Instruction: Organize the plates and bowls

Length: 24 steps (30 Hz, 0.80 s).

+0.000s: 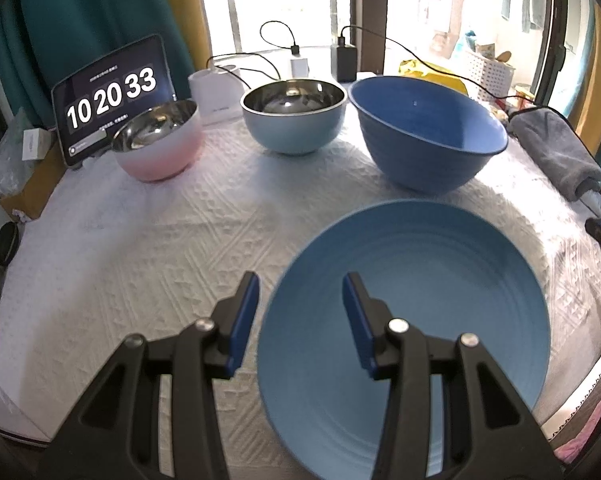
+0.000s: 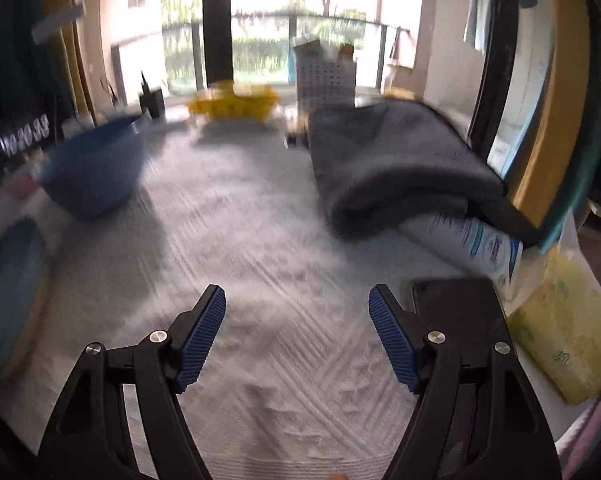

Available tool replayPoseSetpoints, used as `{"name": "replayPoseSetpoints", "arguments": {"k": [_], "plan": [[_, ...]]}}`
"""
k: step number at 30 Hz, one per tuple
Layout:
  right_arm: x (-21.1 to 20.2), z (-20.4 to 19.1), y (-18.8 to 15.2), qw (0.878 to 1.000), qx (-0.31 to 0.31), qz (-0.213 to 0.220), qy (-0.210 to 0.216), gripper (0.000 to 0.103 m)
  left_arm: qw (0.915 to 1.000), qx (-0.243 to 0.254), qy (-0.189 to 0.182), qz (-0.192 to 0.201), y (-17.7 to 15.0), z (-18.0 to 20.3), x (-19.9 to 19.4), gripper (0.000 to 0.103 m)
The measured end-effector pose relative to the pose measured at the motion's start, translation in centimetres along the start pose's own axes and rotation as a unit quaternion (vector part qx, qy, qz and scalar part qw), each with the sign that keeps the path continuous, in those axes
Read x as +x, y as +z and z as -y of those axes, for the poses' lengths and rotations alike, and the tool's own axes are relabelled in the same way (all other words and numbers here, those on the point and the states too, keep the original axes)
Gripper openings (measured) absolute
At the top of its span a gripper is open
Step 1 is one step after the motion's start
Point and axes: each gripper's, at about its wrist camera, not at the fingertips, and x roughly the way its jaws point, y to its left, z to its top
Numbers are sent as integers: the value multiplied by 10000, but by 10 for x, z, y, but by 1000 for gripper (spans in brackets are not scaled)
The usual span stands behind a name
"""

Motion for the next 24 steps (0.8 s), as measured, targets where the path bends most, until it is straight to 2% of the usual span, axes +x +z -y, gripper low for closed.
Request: {"name": "replayPoseSetpoints", "arguments": {"k": [5,10,18,24], "plan": [[-1,-38,10,9988,-303,148,344,77,9999,85,10,131,7,-4,-4,45],[2,-66,21,9959,-294,171,833,77,9995,168,-206,180,21,-3,-5,45],[10,-88,35,9937,-232,59,1095,77,9975,184,-655,196,35,-1,0,46],[22,-95,42,9918,5,-163,1265,77,9949,102,-988,200,52,-4,4,53]]}}
